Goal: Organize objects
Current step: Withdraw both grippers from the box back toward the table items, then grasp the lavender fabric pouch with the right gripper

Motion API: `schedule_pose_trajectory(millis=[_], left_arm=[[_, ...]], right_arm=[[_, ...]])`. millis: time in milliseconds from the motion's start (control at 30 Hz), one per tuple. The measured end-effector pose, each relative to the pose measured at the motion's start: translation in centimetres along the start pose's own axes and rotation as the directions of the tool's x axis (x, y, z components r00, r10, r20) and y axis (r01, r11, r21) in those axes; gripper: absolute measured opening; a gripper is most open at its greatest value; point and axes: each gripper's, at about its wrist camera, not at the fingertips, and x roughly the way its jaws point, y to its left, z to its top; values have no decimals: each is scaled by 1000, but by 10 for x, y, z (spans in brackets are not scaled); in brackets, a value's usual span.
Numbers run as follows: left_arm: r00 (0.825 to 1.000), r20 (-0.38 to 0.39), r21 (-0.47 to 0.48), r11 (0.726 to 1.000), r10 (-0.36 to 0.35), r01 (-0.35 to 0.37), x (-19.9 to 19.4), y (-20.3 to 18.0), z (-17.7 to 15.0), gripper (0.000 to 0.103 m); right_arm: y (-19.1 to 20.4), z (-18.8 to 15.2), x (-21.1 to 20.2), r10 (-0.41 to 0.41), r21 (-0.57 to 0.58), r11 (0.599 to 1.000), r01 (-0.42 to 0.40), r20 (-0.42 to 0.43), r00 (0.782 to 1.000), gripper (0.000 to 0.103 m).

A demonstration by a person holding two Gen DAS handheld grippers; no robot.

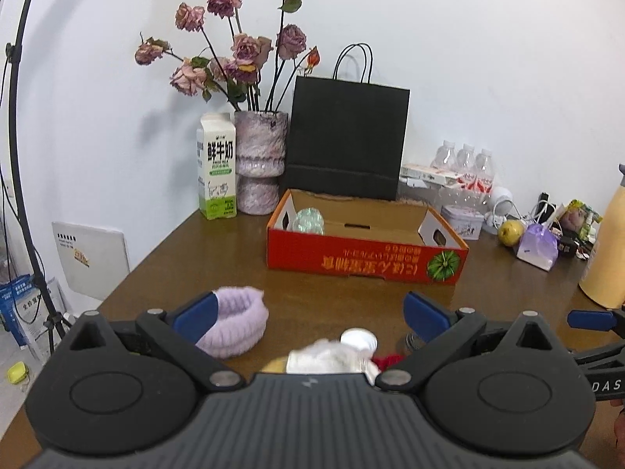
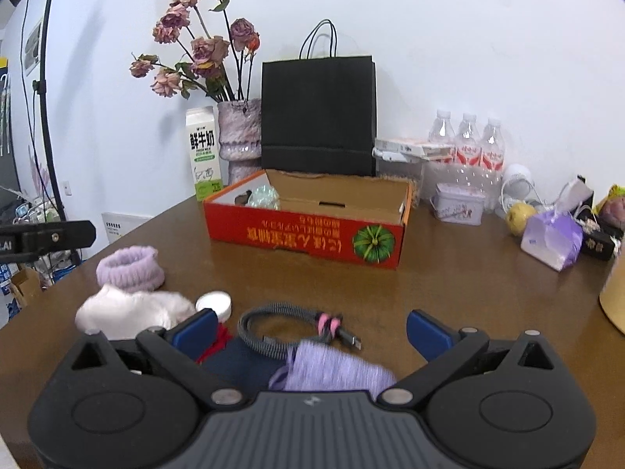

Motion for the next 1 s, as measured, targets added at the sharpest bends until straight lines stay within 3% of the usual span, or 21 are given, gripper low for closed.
schedule_pose_trajectory(millis=[233,467,833,1000], left_arm=[[1000,-21,-24,1000,5,-6,-9,10,-23,103],[1000,-25,8,1000,17,-17,-16,9,-43,103],[998,-60,3,1000,9,-8,-7,12,-58,103],[996,-87,-5,1000,15,-16,1,15,-61,103]], right_arm=[[-2,-35,-11,-11,26,1000,12,-49,999,103],[-10,-60,-14,-25,66,997,30,-81,996,103],[-12,-81,16,-39,56,997,50,-185,982,103],[-9,-81,23,-52,27,998,58,-194,980,103]])
